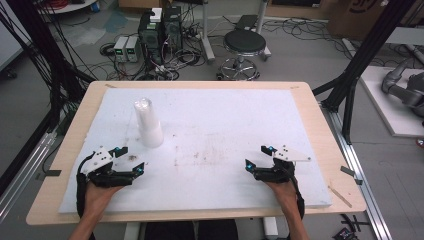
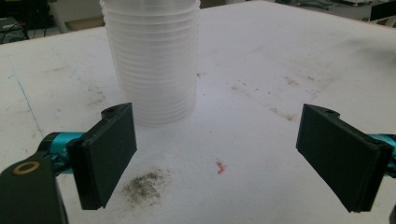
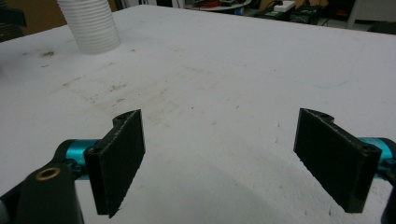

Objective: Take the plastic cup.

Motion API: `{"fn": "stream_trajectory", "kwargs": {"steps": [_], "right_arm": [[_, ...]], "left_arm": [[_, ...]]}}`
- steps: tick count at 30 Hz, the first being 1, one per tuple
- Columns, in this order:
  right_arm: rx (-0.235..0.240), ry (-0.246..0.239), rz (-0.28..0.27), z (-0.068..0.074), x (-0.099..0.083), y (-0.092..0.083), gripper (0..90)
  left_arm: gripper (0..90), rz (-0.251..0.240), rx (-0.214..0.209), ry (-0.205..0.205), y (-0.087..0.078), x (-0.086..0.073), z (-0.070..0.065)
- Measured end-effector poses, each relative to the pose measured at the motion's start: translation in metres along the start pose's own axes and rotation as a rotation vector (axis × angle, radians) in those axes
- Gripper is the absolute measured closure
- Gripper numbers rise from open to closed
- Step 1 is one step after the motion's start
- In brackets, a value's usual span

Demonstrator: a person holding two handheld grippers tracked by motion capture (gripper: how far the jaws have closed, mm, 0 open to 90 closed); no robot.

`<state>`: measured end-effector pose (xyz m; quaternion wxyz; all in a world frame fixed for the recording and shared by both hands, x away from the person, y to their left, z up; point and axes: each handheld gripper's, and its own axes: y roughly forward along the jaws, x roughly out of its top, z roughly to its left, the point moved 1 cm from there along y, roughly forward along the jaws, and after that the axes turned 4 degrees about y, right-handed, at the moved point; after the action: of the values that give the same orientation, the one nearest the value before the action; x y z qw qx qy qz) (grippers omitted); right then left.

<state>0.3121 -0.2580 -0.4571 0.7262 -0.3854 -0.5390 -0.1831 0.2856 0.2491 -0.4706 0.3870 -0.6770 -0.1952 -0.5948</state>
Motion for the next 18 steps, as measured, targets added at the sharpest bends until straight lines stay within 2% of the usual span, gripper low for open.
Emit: {"fn": "stream_trajectory", "kwargs": {"steps": [5, 18], "right_arm": [[0.001, -0.004, -0.012, 0.0007, -0.0004, -0.0013, 16.0], [-0.003, -0.003, -0.003, 0.0002, 0.0, -0.0001, 16.0]], "left_arm": [[12.1, 0.011, 0.001, 0.004, 0.0009, 0.0003, -0.0001], [12.1, 0.001, -0.006, 0.002, -0.0002, 0.0, 0.0004]]}}
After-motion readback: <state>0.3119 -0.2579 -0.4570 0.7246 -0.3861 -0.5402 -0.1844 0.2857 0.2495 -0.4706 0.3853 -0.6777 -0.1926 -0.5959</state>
